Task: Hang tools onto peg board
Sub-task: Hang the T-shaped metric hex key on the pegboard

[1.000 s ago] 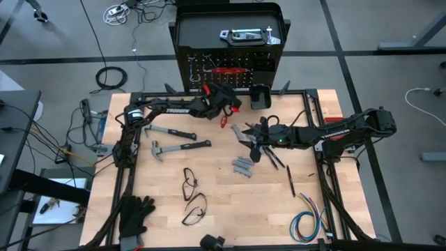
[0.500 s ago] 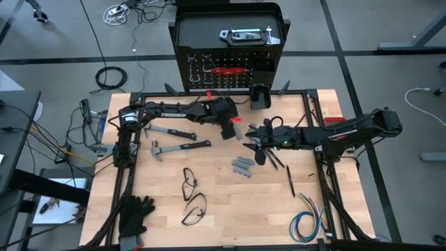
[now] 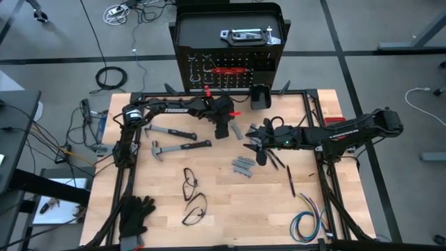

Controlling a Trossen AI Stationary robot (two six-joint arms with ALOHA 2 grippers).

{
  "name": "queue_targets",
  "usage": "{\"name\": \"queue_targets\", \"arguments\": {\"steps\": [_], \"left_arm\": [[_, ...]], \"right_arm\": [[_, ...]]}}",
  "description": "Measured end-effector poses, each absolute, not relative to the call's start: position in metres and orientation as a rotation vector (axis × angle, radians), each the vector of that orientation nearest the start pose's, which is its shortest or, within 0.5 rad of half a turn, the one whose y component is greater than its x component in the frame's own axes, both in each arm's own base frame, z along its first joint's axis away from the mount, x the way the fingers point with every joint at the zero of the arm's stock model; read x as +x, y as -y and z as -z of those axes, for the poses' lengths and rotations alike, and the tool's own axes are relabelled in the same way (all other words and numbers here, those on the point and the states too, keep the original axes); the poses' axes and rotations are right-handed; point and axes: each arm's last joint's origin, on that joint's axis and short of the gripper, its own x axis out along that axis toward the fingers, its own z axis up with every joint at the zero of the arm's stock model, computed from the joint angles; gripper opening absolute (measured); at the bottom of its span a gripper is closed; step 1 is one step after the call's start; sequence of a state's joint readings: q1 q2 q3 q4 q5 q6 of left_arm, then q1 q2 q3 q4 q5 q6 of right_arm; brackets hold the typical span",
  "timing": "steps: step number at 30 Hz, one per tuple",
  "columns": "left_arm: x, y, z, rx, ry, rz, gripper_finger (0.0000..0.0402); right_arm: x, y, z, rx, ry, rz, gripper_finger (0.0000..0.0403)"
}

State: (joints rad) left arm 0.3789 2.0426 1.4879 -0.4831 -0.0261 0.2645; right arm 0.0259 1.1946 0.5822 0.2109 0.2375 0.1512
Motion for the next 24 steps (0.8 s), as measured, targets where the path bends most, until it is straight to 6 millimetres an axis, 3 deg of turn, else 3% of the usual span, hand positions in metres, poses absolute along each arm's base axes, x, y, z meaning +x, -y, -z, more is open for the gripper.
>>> {"name": "queue_targets", "arguments": {"steps": [5, 13, 20, 24], "left_arm": [[0.398, -0.168, -0.168, -0.08, -1.057, -0.323, 0.0176], [0.401, -0.166, -0.153, -0.077, -1.096, -0.496, 0.0182], [0.399, -0.164, -0.153, -0.196, -1.103, -0.485, 0.0187], [0.396, -0.16, -0.153, -0.236, -1.149, -0.392, 0.0174]], "right_arm": [[0.247, 0.001, -0.22, 0.081, -0.379, 0.237, 0.0211], [0.247, 0.001, -0.221, 0.082, -0.372, 0.236, 0.021], [0.247, 0.001, -0.221, 0.08, -0.366, 0.23, 0.021], [0.247, 0.0, -0.221, 0.079, -0.37, 0.228, 0.021]]}}
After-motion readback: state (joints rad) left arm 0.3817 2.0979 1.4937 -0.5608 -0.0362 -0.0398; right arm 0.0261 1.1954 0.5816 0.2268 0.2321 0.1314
